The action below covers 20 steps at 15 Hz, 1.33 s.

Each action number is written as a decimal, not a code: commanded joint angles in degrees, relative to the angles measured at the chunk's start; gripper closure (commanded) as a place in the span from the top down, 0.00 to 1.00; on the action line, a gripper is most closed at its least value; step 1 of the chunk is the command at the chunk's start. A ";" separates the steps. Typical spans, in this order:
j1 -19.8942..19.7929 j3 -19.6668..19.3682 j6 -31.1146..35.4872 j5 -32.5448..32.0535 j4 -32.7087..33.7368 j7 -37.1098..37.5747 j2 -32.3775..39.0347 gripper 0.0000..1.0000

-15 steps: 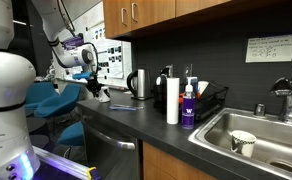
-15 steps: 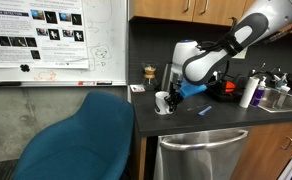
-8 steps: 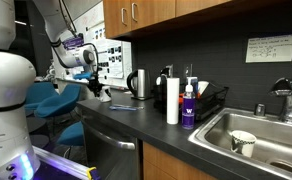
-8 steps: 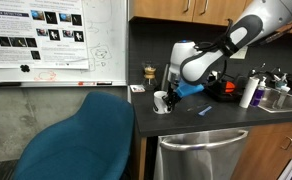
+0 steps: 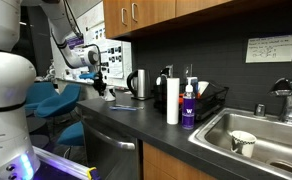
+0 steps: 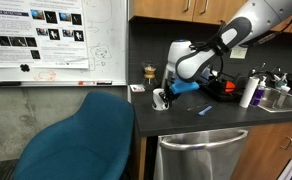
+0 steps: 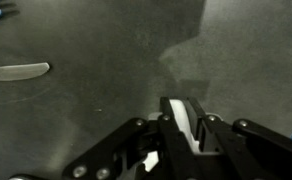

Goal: Move the cup closer to the wall

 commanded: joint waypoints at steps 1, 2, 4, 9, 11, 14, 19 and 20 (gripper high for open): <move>1.43 -2.09 -1.24 -0.12 5.39 1.63 3.18 0.05; 1.50 -2.46 -1.39 0.02 6.73 1.70 4.02 0.05; 1.78 -3.36 -1.52 -0.07 9.35 2.42 5.82 0.05; 3.02 -5.61 -1.48 0.39 15.02 5.62 9.92 0.05; 3.71 -6.42 -1.51 0.36 16.81 7.35 11.20 0.05; 4.53 -7.13 -1.34 0.60 18.39 9.55 12.41 0.05; 5.45 -7.84 -1.43 0.19 17.59 12.04 11.85 0.56; 5.53 -7.86 -1.61 0.15 17.05 12.13 11.40 0.62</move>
